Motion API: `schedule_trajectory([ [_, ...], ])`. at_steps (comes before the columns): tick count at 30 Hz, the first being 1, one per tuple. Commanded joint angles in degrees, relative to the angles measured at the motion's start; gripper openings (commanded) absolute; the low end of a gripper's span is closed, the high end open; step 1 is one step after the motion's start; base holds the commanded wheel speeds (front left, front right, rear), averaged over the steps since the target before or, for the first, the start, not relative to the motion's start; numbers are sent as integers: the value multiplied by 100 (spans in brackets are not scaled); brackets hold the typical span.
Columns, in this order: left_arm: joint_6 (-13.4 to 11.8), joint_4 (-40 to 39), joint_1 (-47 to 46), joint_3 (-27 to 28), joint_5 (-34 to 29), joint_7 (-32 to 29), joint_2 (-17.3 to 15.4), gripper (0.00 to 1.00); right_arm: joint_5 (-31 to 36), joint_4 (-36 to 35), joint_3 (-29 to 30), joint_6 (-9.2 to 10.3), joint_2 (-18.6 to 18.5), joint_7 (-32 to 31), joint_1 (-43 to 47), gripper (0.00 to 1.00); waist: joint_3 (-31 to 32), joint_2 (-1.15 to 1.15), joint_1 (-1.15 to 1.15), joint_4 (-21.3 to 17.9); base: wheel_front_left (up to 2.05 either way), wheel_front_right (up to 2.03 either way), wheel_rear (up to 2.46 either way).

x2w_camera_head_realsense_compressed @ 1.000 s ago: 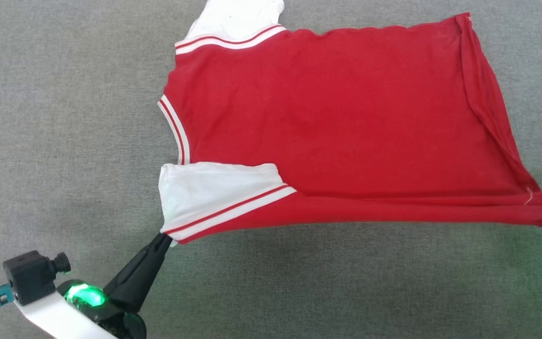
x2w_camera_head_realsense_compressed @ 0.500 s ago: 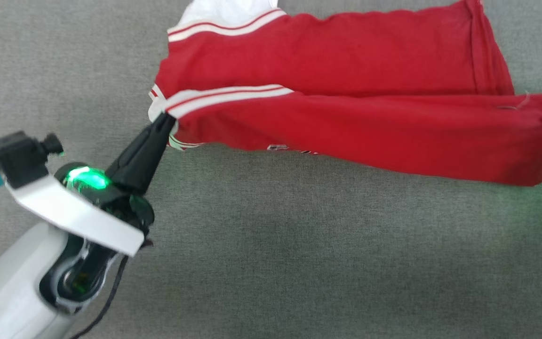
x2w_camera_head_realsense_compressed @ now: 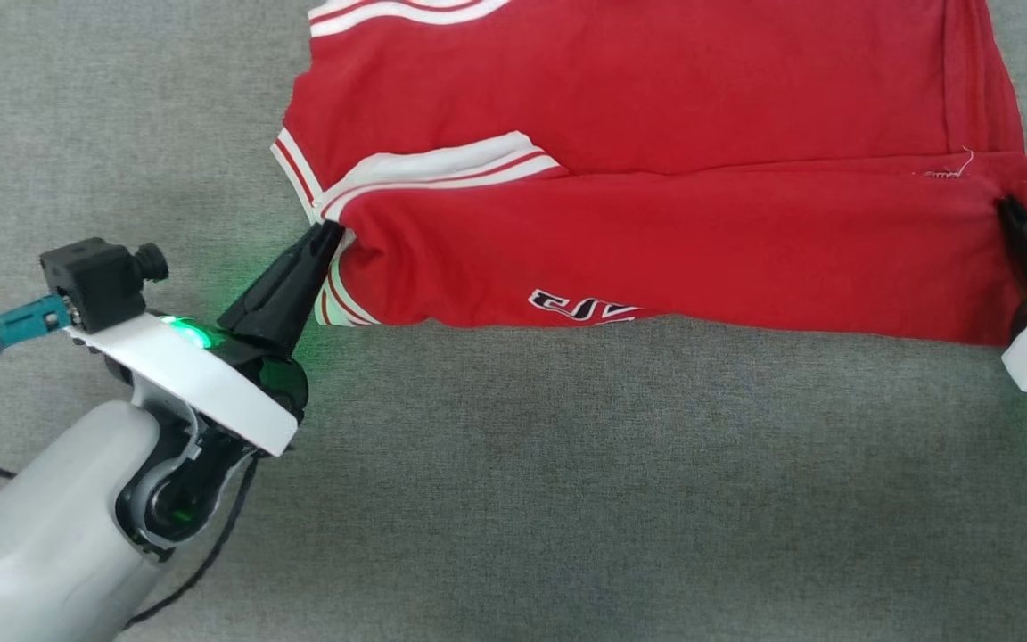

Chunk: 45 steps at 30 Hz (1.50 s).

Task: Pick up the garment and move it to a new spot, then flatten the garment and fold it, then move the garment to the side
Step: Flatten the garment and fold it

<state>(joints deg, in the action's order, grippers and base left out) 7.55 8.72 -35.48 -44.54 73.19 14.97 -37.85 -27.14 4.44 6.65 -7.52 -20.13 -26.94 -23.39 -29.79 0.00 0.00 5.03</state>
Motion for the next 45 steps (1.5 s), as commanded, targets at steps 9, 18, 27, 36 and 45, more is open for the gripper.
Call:
schedule_trajectory([
  [9, -16, 225, -700, -737, -790, -350, -1099, 100, 191, -57, -29, 8, -56, 478, 177, 100, 485, 0, 0, 21, 0, 0, 0],
  [18, -53, -167, -1340, -1255, 208, -3132, -1615, 100, 125, -214, -133, 7, 122, 517, 235, 100, 585, 0, 0, -210, 0, 0, 0],
  [27, -147, 185, -1496, -1394, 1000, -4236, -1272, 100, 71, -106, -192, 7, 254, 634, 176, 100, 374, 0, 0, -571, 0, 0, 0],
  [36, -98, 801, -1447, -1602, 1065, -4558, -1011, 0, 42, -60, -549, 7, 98, 382, 28, 100, 270, 0, 0, -713, 0, 0, 0],
  [45, -21, 700, -1473, -1536, 945, -4158, -841, 0, -149, -161, -1334, 7, -684, -1343, -76, 100, 261, 0, 0, -527, 0, 0, 0],
])
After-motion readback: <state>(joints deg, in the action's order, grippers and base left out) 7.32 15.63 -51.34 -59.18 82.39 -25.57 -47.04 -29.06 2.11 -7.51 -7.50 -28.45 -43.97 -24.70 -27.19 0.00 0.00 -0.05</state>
